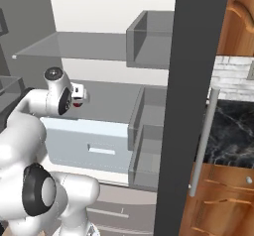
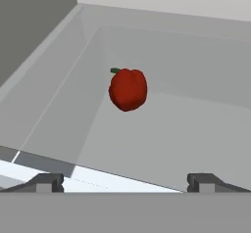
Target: Gather the bell peppers from the fridge and place them on a tray on the dining counter. Then gather the fish and chicken drumstick from the fridge and place them on the other tray.
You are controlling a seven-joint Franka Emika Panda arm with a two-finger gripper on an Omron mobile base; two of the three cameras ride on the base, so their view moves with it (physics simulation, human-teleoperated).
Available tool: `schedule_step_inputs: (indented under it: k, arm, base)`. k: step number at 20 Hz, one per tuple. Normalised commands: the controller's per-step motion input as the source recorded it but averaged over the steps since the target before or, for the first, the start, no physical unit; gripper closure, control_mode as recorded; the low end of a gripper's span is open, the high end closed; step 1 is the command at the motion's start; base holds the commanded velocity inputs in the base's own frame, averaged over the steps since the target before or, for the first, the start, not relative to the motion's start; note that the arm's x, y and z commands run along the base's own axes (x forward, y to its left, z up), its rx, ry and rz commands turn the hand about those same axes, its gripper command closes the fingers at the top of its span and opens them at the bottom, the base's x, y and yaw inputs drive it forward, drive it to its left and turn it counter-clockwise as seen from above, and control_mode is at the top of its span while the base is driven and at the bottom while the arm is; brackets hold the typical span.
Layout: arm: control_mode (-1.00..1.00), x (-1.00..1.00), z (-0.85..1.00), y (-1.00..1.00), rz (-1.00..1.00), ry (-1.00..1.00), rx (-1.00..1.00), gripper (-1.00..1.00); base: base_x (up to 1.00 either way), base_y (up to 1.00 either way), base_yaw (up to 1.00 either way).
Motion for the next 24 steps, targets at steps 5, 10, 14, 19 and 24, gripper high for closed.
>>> schedule_step_inputs:
  k: [5, 10, 14, 19, 24]
  arm:
    - [-1.0, 0.15, -0.08, 0.02, 0.0, 0.0, 0.0, -1.0]
    - [-1.0, 0.1, -0.01, 0.02, 0.0, 0.0, 0.0, -1.0]
    - [-1.0, 0.0, 0.0, 0.0, 0.0, 0.0, 0.0, -1.0]
    - [-1.0, 0.01, 0.0, 0.01, 0.0, 0.0, 0.0, -1.0]
    - [-1.0, 0.1, 0.0, 0.03, 0.02, 0.0, 0.0, -1.0]
  base:
    - [0.0, 0.0, 0.0]
    - [0.0, 0.0, 0.0]
    - [0.0, 0.0, 0.0]
    - [0.0, 0.0, 0.0]
    - [0.0, 0.0, 0.0]
